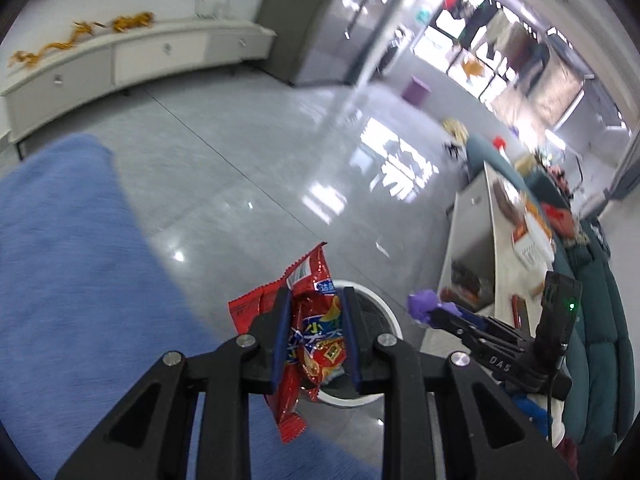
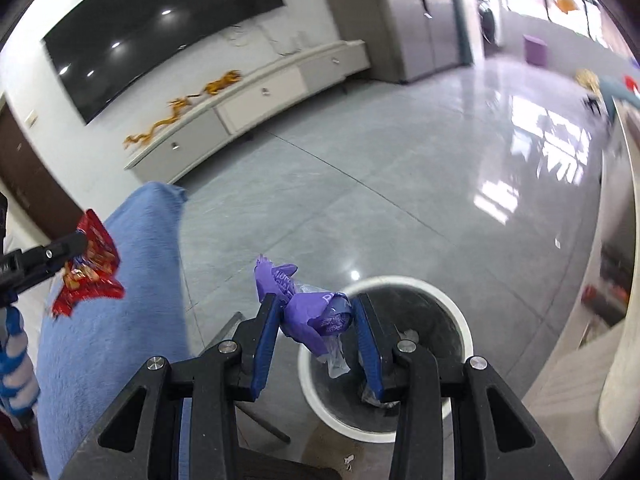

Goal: Collect trash
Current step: 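Carry both items over the white bin and open both grippers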

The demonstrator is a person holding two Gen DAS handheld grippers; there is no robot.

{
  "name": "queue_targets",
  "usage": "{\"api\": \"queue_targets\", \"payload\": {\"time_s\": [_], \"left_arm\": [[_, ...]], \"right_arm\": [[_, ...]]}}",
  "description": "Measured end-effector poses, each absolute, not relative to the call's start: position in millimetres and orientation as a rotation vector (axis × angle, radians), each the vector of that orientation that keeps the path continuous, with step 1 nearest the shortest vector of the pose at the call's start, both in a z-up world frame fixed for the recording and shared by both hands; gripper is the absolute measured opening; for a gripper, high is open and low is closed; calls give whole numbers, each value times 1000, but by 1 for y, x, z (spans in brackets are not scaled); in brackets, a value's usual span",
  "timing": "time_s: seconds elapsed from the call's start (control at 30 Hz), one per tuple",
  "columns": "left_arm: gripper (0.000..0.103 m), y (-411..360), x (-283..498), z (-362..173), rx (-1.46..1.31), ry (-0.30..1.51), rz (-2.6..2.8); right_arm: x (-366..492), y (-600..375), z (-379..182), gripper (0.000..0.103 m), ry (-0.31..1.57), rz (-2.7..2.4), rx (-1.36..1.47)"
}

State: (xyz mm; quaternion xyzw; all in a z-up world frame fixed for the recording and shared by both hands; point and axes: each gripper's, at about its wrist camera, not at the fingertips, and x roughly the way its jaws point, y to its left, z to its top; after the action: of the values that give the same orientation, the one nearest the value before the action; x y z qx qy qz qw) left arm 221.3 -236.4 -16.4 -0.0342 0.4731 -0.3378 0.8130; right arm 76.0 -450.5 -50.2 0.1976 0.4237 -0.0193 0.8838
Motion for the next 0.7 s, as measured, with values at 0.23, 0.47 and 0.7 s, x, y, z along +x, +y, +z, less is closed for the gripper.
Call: {"api": "queue_targets", "payload": {"time_s": [0.23,0.47,0.7], "left_arm": [[33,-309,237,-68,-116,1166,-752],[49,-346,236,-99,-96,1234,-751],[49,-335,221,-94,-30,1194,-727]], "right_arm": [[76,-483,-81,56,918,-98,487],[68,-504,-96,64,924,-148,530],[57,-503,-92,66,917,-176,542]]}}
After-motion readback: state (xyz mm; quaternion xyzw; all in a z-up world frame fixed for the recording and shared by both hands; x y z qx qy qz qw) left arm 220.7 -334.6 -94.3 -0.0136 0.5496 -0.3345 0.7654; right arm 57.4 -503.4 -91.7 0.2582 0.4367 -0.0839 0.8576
